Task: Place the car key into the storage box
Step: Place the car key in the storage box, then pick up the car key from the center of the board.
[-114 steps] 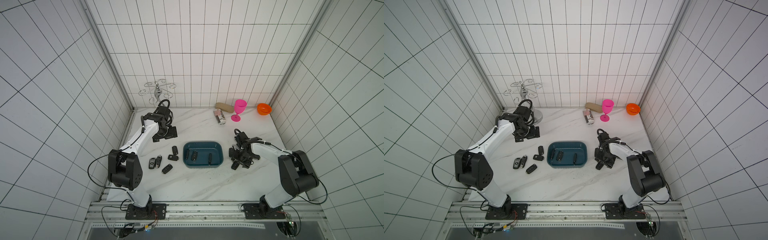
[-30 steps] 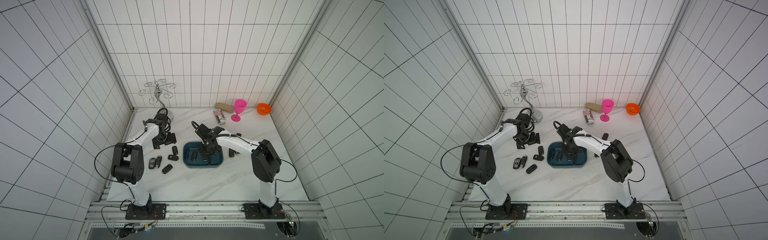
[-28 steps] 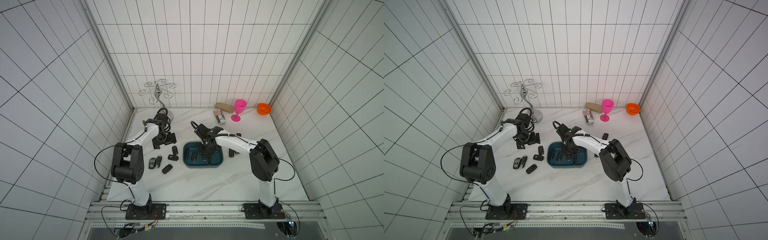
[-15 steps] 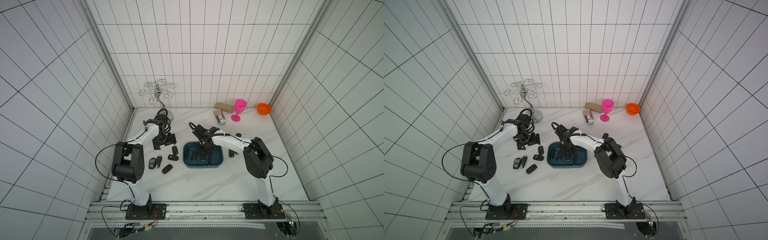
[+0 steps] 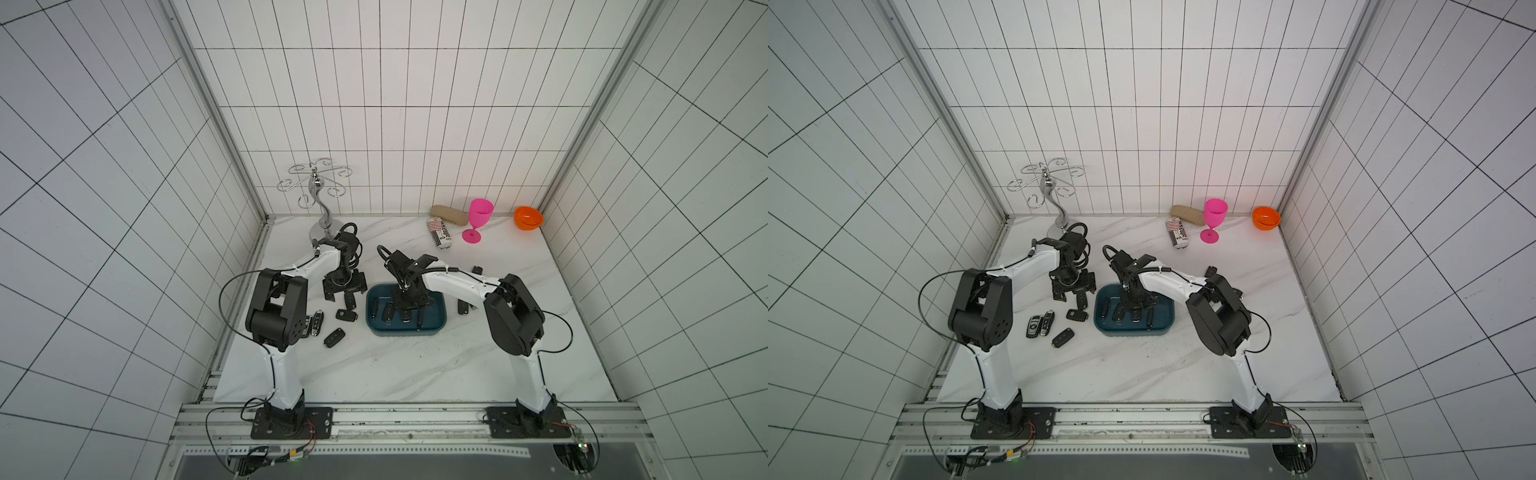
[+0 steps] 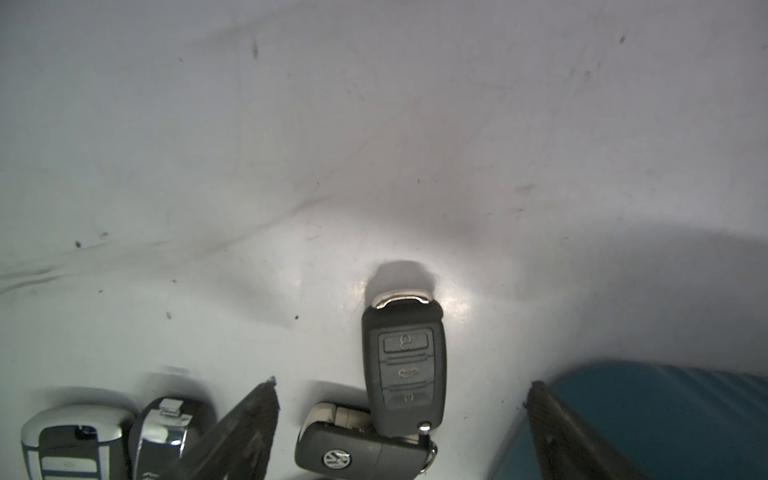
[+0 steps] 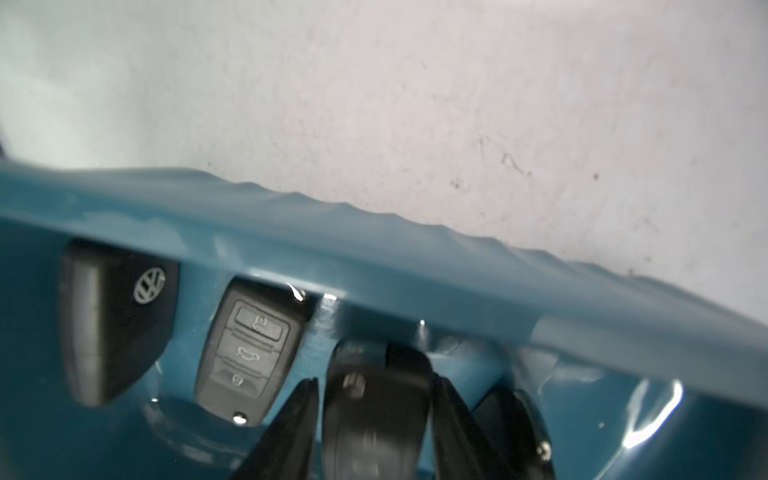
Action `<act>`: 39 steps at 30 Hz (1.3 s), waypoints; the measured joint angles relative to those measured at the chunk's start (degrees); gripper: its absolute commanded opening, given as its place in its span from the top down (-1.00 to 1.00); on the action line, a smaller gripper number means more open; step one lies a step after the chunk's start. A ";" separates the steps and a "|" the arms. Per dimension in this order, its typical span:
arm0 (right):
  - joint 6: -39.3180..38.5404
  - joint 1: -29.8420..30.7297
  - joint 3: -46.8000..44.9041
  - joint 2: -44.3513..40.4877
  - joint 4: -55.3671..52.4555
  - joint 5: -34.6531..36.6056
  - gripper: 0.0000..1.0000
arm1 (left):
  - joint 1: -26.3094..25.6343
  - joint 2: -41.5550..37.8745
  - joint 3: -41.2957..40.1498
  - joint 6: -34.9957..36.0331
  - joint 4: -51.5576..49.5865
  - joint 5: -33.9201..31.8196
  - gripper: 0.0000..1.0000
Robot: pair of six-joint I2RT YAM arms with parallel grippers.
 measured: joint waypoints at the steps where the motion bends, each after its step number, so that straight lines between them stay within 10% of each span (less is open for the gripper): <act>1: 0.00 0.00 0.00 0.00 0.00 -0.04 -0.25 | 0.04 0.33 0.00 -0.37 -0.02 -0.11 -0.82; 14: -0.17 0.00 -1.20 -3.23 0.61 -0.15 -0.41 | 0.26 2.80 0.09 -2.58 0.72 -0.17 -0.72; 29: -0.20 -0.24 -4.92 -28.35 -1.33 1.07 -0.42 | 0.28 4.07 0.24 -2.95 0.50 -2.29 -0.02; 39: -0.11 -14.84 -22.05 -45.18 -4.42 2.91 -0.43 | 0.59 4.33 0.63 -2.54 0.00 -2.78 0.37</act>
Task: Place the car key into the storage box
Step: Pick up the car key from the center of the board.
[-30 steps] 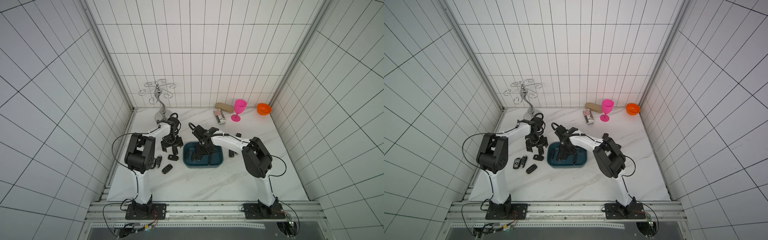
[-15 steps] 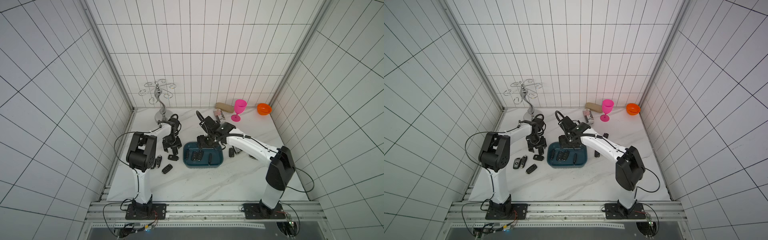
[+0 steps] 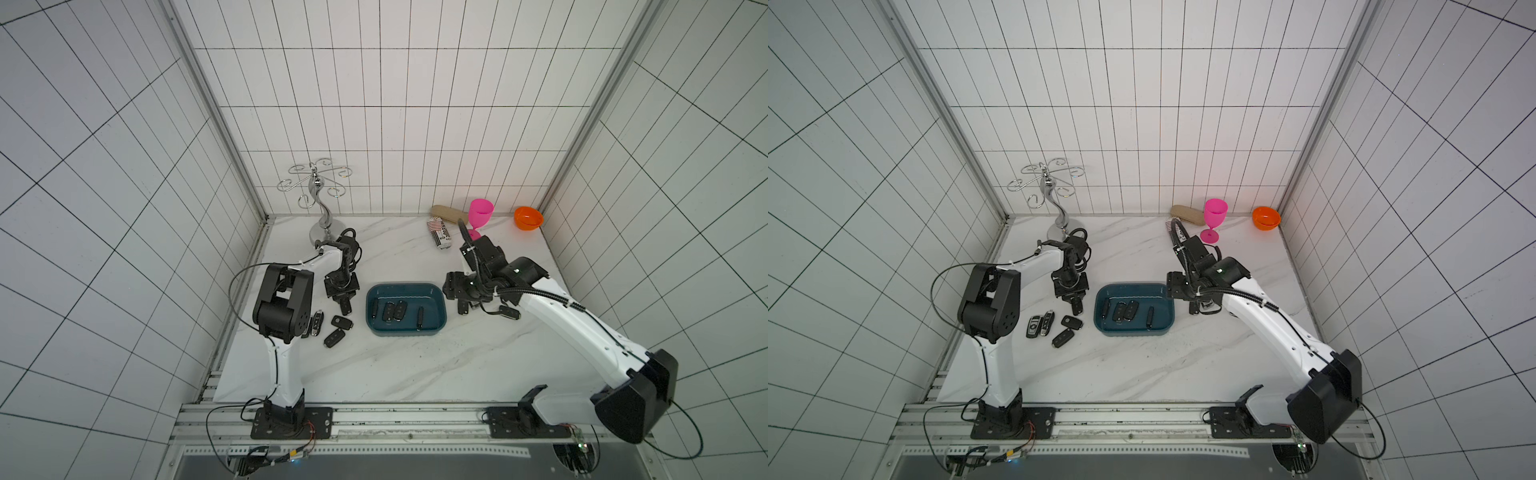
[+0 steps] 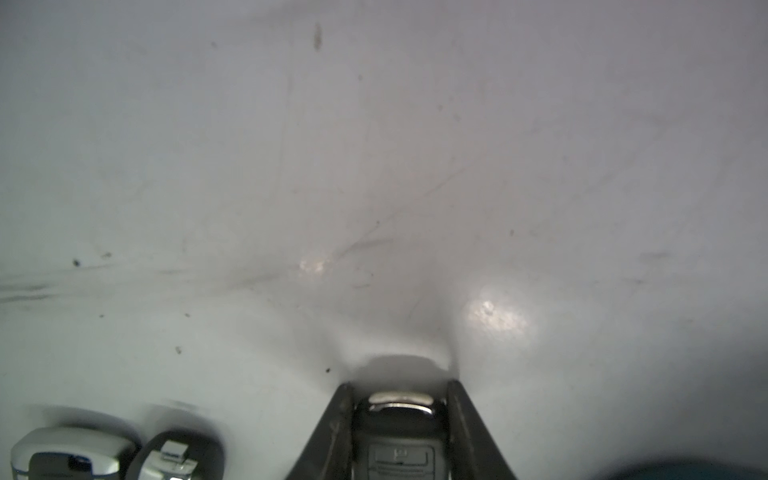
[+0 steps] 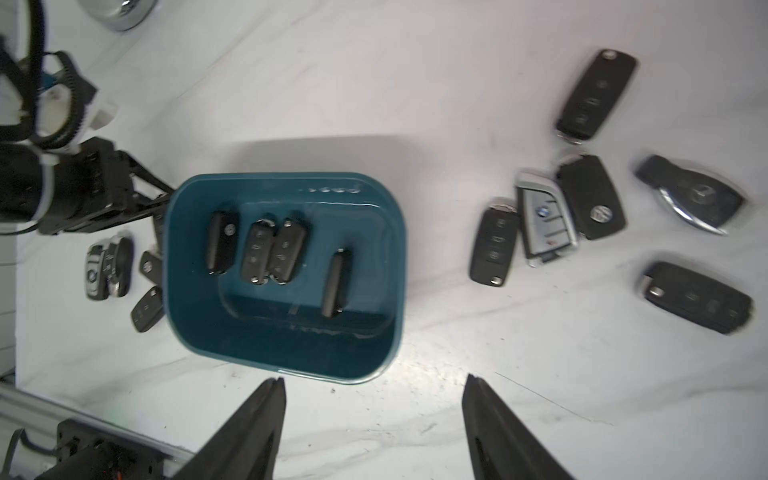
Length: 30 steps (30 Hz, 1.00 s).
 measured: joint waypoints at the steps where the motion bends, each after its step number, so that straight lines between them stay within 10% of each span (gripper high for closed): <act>1: -0.02 -1.51 -1.29 -1.20 -0.24 0.26 -0.42 | 0.00 0.02 0.07 0.00 -0.07 0.02 0.37; 21: -0.31 -13.07 -14.19 -5.95 -0.72 -0.98 -0.43 | 2.12 -6.60 8.92 1.79 -5.03 4.26 0.45; 30: -0.81 -21.97 -17.88 -4.35 0.94 -5.95 -0.43 | -7.34 -12.59 20.31 4.79 -11.76 6.47 0.45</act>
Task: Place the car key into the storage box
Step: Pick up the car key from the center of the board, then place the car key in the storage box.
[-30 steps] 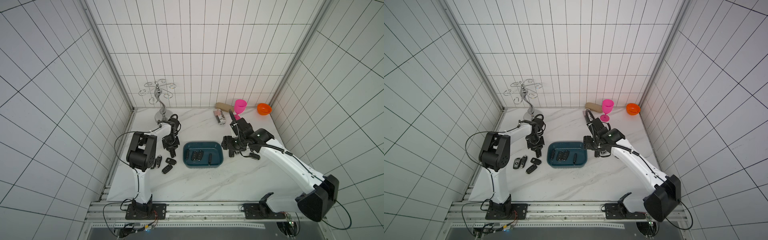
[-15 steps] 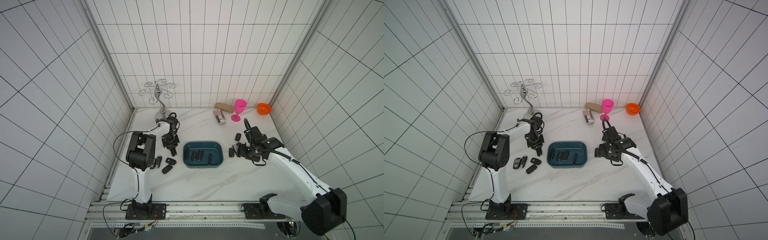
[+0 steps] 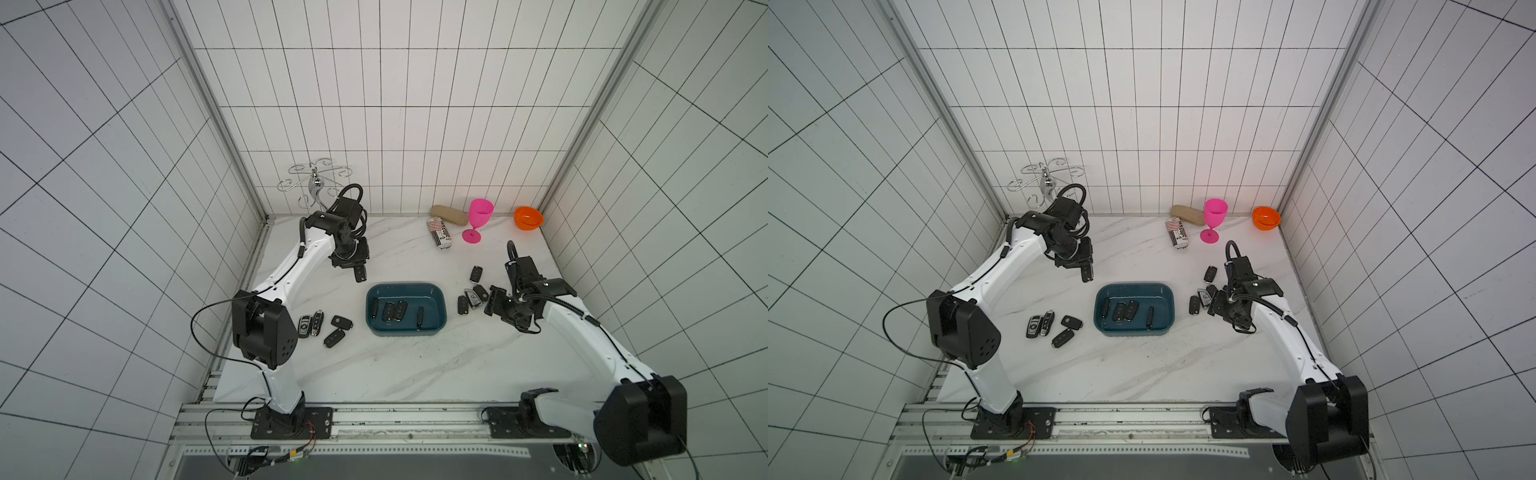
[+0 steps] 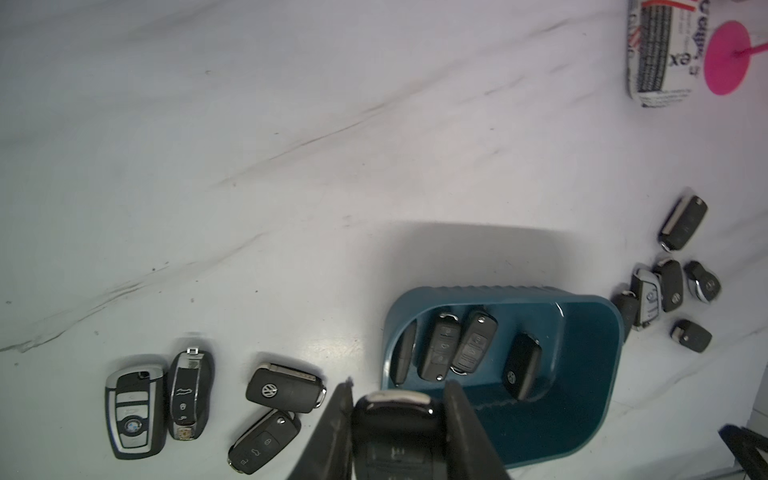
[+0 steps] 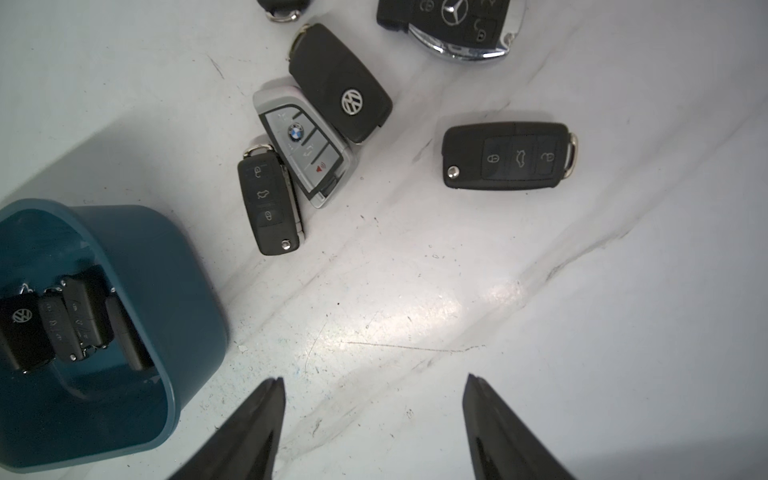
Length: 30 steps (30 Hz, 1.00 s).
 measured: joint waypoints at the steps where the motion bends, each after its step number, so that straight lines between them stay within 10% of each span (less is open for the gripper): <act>1: -0.04 -0.66 -0.26 0.20 0.15 -0.59 -0.43 | -1.70 0.74 1.22 0.17 -0.81 0.44 0.45; 30: 0.28 -9.73 -4.79 -0.57 4.26 -6.12 -0.54 | -20.02 21.00 9.64 -6.10 3.23 4.92 0.45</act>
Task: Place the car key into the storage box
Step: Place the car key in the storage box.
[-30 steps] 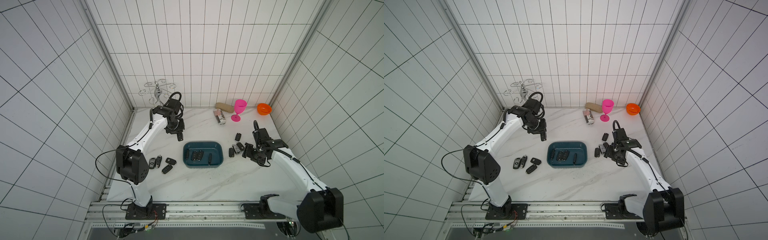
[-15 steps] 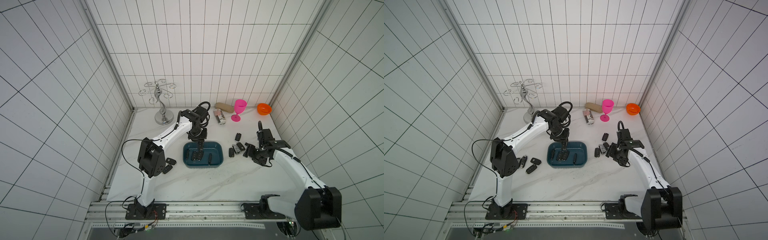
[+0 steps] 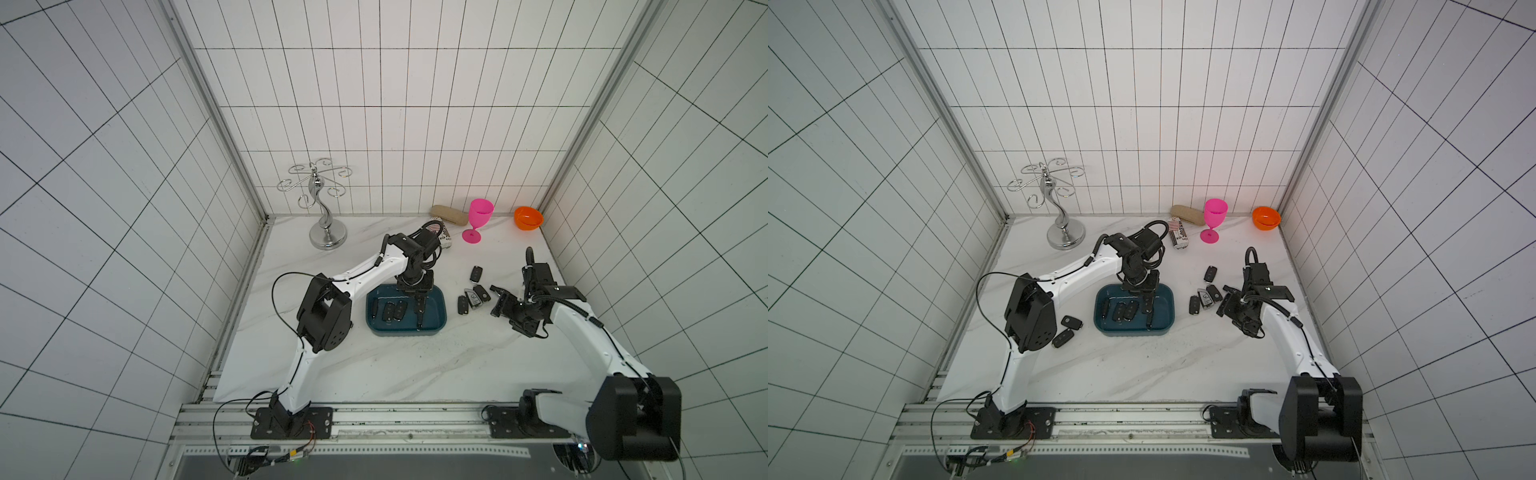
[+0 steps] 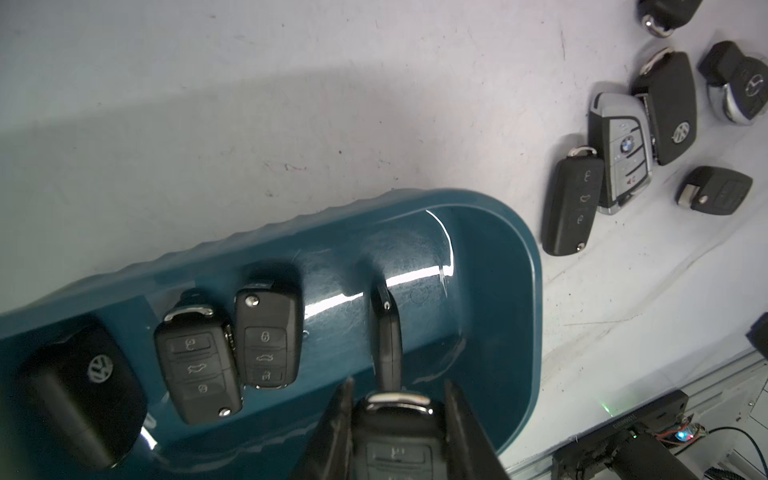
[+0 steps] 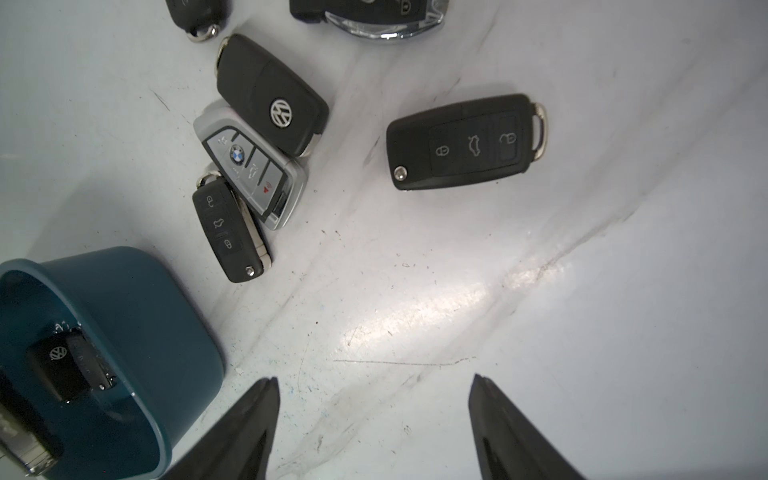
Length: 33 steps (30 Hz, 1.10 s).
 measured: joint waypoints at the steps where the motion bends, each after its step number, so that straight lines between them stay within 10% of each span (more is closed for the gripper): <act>1: 0.42 -0.52 -0.15 -0.04 0.28 -0.22 -0.54 | -0.04 0.74 0.11 -0.24 0.31 0.07 0.45; 33: 15.91 -9.99 -2.40 10.62 12.68 0.02 -0.57 | -1.77 11.08 6.08 -1.68 4.00 4.15 0.04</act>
